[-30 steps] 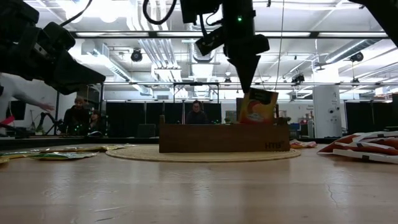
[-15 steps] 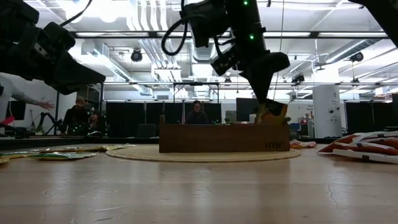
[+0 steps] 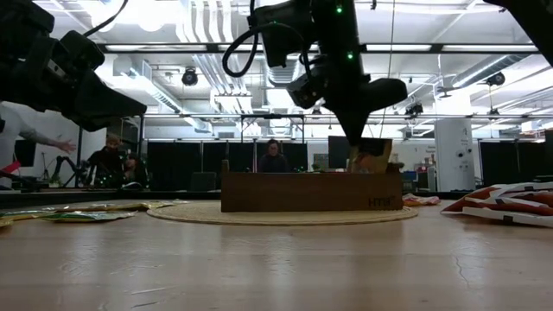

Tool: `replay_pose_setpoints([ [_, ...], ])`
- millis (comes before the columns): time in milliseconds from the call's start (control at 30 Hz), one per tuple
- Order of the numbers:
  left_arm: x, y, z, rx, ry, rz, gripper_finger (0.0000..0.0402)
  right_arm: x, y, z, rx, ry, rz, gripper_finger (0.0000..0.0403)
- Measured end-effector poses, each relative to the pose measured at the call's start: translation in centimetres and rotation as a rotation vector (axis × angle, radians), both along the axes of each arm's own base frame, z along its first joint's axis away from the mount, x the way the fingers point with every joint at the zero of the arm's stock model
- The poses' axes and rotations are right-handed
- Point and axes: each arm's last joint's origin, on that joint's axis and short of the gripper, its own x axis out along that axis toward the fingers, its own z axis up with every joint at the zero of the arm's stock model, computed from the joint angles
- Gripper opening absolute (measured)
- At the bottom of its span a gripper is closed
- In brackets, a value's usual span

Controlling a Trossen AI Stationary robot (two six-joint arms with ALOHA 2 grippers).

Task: Pick & Place Tea
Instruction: Put the orange tea bag into the right section of the wooden organizer

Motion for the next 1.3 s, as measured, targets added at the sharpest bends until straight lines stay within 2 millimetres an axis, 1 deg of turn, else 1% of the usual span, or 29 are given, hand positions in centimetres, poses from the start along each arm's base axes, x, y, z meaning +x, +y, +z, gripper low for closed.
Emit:
replay_pose_setpoints([
  [167, 0.0, 0.0, 0.0, 0.000, 0.000, 0.000, 0.0000, 0.2, 0.0, -0.3, 0.020, 0.018, 0.089, 0.0008],
  [367, 0.0, 0.0, 0.0, 0.000, 0.000, 0.000, 0.0000, 0.1, 0.1, -1.3, 0.041, 0.073, 0.193, 0.0008],
  [533, 0.0, 0.0, 0.0, 0.000, 0.000, 0.000, 0.0000, 0.4, 0.1, -1.8, 0.054, 0.078, 0.278, 0.0008],
  [600, 0.0, 0.0, 0.0, 0.000, 0.000, 0.000, 0.0000, 0.8, 0.3, -1.8, 0.039, 0.062, 0.317, 0.0008],
  [700, 0.0, 0.0, 0.0, 0.000, 0.000, 0.000, 0.0000, 1.2, 0.7, -1.8, -0.032, 0.057, 0.389, 0.0008],
  [800, 0.0, 0.0, 0.0, 0.000, 0.000, 0.000, 0.0000, 1.4, 1.2, -1.8, -0.042, 0.059, 0.447, 0.0008],
  [900, 0.0, 0.0, 0.0, 0.000, 0.000, 0.000, 0.0000, 1.4, 1.7, -1.8, 0.009, 0.043, 0.445, 0.0008],
  [1000, 0.0, 0.0, 0.0, 0.000, 0.000, 0.000, 0.0000, 1.4, 2.0, -1.9, 0.079, 0.015, 0.408, 0.0008],
  [1300, 0.0, 0.0, 0.0, 0.000, 0.001, 0.000, 0.0000, 1.3, 1.9, -1.9, 0.062, -0.039, 0.292, 0.0008],
])
